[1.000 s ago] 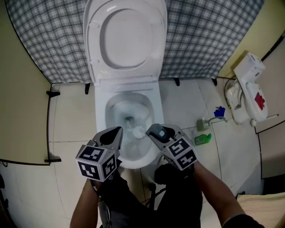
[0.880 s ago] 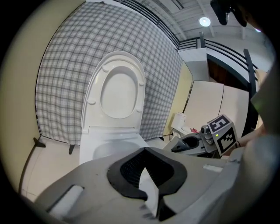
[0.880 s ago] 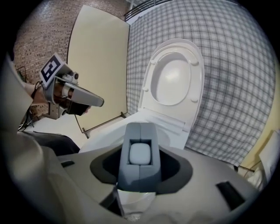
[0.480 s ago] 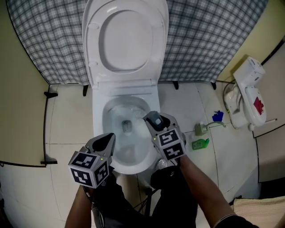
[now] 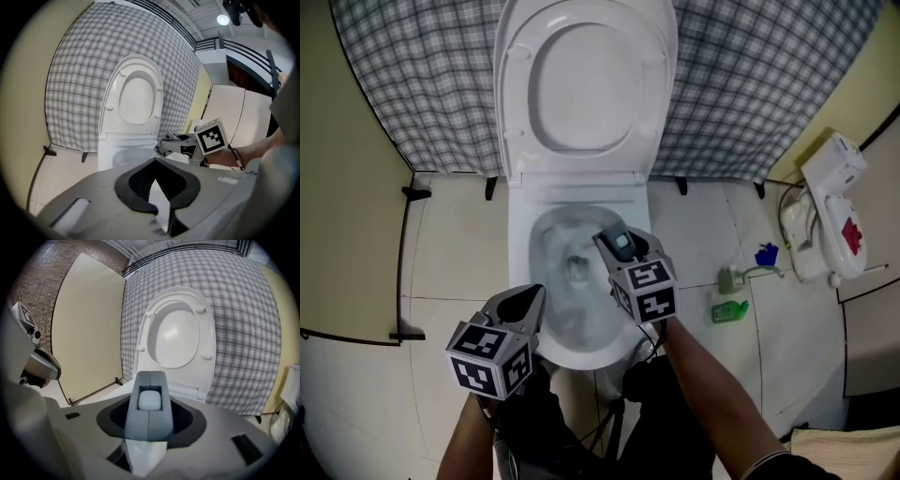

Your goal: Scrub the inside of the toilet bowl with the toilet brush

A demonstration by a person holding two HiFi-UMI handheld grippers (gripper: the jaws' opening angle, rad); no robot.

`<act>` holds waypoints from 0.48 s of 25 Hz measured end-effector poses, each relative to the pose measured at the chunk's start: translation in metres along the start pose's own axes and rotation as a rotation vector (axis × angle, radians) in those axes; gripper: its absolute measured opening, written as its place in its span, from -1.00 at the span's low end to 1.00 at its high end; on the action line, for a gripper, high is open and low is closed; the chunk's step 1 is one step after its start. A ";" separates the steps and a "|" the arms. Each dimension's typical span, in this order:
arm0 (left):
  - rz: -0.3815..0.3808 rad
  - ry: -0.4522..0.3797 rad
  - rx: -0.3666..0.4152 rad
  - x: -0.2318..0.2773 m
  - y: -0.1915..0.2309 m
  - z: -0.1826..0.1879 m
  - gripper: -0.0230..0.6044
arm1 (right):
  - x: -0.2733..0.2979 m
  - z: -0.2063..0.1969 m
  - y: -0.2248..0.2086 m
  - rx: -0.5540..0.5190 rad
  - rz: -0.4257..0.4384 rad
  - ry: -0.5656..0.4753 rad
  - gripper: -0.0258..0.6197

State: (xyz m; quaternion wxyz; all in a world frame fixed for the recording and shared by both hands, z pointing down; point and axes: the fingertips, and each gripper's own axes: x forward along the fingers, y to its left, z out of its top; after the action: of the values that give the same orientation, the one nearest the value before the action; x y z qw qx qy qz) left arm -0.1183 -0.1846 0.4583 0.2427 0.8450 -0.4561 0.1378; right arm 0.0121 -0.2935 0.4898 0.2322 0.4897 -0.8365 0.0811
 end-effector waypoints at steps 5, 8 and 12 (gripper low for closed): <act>0.008 -0.001 -0.010 -0.005 0.007 -0.002 -0.89 | 0.010 -0.004 0.023 0.056 0.055 0.000 -0.29; 0.010 -0.005 -0.013 -0.006 0.008 -0.001 -0.90 | 0.011 -0.013 0.035 0.041 0.083 0.023 -0.29; 0.008 -0.006 -0.016 -0.006 0.007 -0.003 -0.89 | 0.003 -0.025 0.045 0.036 0.128 0.043 -0.29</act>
State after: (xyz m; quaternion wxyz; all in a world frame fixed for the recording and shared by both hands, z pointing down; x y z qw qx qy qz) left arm -0.1276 -0.1824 0.4601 0.2474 0.8416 -0.4613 0.1327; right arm -0.0205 -0.2639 0.5174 0.2356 0.4377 -0.8592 0.1213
